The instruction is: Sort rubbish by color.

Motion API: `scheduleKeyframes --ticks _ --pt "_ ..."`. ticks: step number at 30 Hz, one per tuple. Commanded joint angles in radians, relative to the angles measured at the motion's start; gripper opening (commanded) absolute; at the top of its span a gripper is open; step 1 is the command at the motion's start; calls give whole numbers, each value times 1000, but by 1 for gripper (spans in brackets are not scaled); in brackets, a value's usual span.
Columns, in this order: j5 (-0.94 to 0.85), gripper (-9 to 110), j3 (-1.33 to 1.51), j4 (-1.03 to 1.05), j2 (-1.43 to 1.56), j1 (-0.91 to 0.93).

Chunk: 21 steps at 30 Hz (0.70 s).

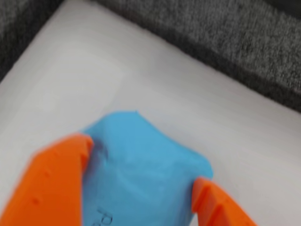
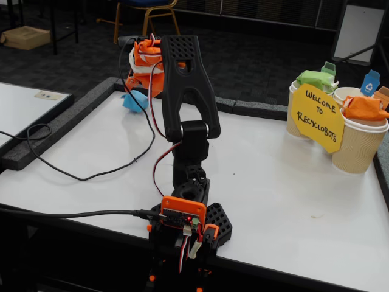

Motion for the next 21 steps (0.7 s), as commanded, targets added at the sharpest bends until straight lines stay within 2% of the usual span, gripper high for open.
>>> scheduleKeyframes --ticks 1,8,10,21 --pt "-21 12 0 63 21 0" --pt "-21 7 -5 127 21 -2" --pt "-21 0 -5 141 21 -3" --pt "-12 0 -29 179 23 0"
